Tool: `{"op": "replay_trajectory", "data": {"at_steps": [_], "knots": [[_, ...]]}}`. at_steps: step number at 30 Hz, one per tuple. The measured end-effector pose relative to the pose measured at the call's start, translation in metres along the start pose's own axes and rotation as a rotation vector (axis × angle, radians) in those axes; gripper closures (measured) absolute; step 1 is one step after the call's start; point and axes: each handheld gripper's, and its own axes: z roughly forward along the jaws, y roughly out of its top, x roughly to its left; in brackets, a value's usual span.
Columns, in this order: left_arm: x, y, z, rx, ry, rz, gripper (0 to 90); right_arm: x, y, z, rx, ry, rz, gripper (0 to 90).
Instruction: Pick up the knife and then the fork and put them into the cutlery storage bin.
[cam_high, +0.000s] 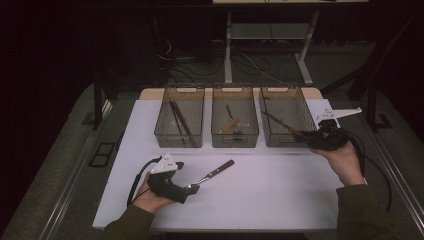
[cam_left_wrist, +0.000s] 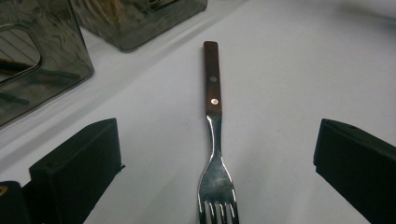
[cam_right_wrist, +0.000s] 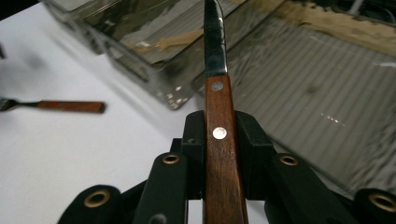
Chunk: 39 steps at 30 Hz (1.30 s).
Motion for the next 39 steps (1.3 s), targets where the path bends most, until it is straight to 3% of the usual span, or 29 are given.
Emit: {"op": "replay_trajectory", "data": {"at_steps": [9,17,24,31,36,39], "knots": [[-0.001,0.0,-0.001,-0.006,0.002,0.006,0.3,-0.027,0.017,0.001,-0.009,-0.085,0.074,74.8],[-0.003,0.0,0.0,0.001,-0.002,0.015,0.7,-0.05,0.028,0.022,0.032,-0.156,0.132,74.7],[-0.003,0.0,0.001,-0.009,-0.005,0.008,0.7,-0.059,0.036,0.049,0.12,-0.212,0.149,74.7],[-0.003,0.001,0.0,-0.01,-0.009,0.009,0.7,-0.063,0.035,0.072,0.192,-0.228,0.147,73.9],[-0.003,0.002,0.0,-0.006,0.001,0.01,0.8,-0.063,0.035,0.07,0.125,-0.237,0.154,52.6],[-0.003,0.006,0.002,-0.001,0.014,0.009,2.0,-0.059,0.035,0.061,0.077,-0.196,0.151,46.4]]}}
